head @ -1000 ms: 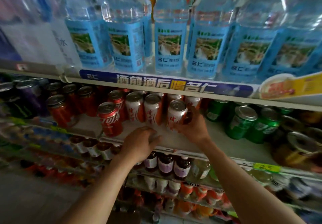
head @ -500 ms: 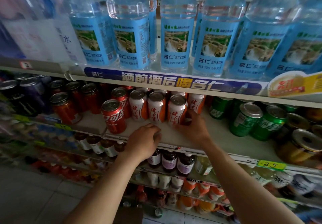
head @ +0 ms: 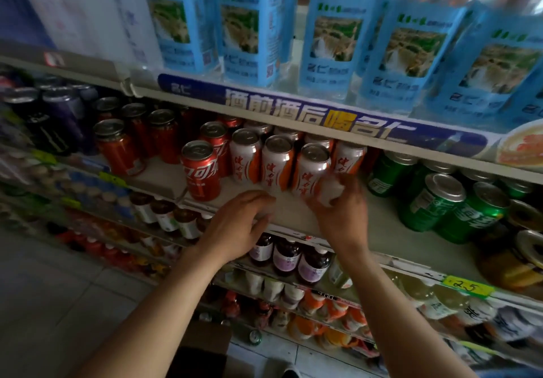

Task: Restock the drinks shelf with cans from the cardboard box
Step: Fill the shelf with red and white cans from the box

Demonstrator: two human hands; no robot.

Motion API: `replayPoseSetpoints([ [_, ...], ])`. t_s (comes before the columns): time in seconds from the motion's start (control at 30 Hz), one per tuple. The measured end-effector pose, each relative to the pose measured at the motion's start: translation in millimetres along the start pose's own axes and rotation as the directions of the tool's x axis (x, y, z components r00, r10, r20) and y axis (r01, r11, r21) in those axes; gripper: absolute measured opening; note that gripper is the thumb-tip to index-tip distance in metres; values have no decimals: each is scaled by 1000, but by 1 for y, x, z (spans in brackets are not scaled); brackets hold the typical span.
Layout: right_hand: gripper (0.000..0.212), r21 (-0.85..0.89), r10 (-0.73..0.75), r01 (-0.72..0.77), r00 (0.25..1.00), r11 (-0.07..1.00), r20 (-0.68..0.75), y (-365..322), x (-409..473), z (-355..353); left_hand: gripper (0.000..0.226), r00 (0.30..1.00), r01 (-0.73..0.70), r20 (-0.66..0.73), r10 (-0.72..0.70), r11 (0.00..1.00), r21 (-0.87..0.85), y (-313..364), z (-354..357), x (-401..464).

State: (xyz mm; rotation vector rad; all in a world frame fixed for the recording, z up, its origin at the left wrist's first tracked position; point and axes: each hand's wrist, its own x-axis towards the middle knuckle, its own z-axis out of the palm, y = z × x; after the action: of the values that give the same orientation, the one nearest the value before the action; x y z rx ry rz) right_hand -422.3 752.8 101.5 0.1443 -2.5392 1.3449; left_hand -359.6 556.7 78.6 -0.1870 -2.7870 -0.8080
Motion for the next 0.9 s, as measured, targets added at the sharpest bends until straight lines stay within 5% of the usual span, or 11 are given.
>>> replayPoseSetpoints([
  [0.03, 49, -28, -62, 59, 991, 998, -119, -7, -17, -3, 35, 994, -19, -107, 16, 999, -28, -5, -2, -12],
  [0.1, 33, 35, -231, 237, 965, 971, -123, -21, -56, 6, 30, 944, 51, -323, -72, 996, -74, -23, 1, -46],
  [0.2, 21, 204, -391, 344, 876, 917, 283, -25, -107, 49, 20, 851, 283, -413, -324, 946, -159, -57, 22, -111],
  [0.3, 22, 216, -310, 223, 631, 951, 711, -6, -146, 120, 17, 706, 567, -334, -625, 781, -262, -98, 59, -182],
  [0.4, 17, 117, -196, 228, 365, 966, 910, 30, -174, 181, 20, 485, 818, -99, -869, 491, -299, -128, 104, -250],
  [0.47, 21, 36, -71, 250, 133, 968, 989, 63, -208, 232, 28, 325, 904, 12, -946, 307, -296, -150, 141, -305],
  [0.6, 35, -51, 78, 353, -65, 934, 995, 141, -277, 325, 47, 86, 935, 115, -990, 40, -351, -183, 215, -387],
  [0.7, 39, -125, 173, 363, -105, 924, 979, 216, -335, 397, 56, -22, 911, 139, -990, -77, -405, -219, 275, -437],
  [0.9, 49, -96, 145, 403, -93, 910, 985, 344, -452, 535, 26, -118, 885, 82, -990, -142, -444, -311, 376, -516],
])
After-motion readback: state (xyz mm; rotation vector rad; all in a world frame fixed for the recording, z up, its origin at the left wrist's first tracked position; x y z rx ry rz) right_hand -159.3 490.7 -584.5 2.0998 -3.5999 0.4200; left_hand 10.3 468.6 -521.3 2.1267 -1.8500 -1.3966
